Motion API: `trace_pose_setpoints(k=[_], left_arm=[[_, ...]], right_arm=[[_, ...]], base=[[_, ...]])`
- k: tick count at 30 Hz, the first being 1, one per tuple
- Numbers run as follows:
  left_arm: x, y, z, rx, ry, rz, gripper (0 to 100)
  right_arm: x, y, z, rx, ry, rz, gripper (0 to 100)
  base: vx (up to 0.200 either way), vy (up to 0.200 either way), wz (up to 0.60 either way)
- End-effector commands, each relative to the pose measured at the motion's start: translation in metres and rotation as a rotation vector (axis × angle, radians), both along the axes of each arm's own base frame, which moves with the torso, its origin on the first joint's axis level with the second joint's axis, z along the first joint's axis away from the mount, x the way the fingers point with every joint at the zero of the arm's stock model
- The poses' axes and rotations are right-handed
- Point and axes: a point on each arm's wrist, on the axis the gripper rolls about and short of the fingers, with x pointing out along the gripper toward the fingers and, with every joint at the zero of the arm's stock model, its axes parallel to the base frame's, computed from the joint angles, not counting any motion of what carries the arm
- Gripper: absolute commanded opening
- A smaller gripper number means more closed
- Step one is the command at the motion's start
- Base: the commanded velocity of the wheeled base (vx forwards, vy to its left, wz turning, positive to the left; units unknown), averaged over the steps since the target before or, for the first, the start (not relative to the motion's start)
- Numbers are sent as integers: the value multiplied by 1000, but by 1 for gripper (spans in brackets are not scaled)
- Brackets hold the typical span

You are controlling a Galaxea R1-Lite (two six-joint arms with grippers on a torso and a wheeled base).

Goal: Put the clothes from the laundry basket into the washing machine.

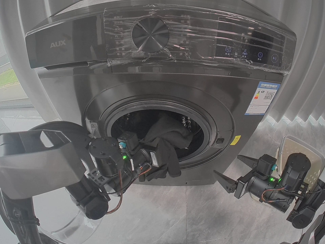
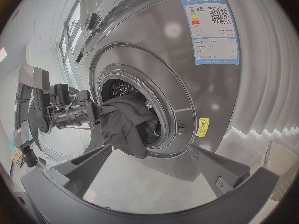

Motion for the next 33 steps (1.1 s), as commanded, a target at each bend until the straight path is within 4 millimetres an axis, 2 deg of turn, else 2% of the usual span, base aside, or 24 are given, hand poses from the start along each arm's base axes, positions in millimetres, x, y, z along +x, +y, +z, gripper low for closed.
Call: trace_pose_setpoints(k=[1, 6, 9, 10, 14, 16, 23, 30, 33], left_arm=[[23, -19, -23, -10, 8, -1, 0], [37, -27, -31, -37, 6, 21, 0], [47, -28, -29, -59, -15, 34, 0], [59, -25, -25, -78, -42, 56, 0], [71, -23, -22, -92, -63, 76, 0], [85, -18, -17, -116, -79, 102, 0], [99, -18, -2, -188, -81, 126, 0], [114, -20, 21, -275, -129, 157, 0], [116, -23, 17, -269, -119, 155, 0]], right_arm=[[0, 0, -1, -1, 2, 0, 100], [0, 0, -1, -1, 2, 0, 100], [0, 0, -1, -1, 2, 0, 100], [0, 0, -1, -1, 2, 0, 100], [0, 0, -1, -1, 4, 0, 100], [0, 0, -1, -1, 4, 0, 100], [0, 0, -1, -2, 5, 0, 100], [0, 0, -1, -2, 7, 0, 100], [0, 0, -1, -2, 7, 0, 100]], base=[[0, 0, 0], [0, 0, 0], [0, 0, 0], [0, 0, 0], [0, 0, 0], [0, 0, 0], [0, 0, 0], [0, 0, 0], [0, 0, 0]])
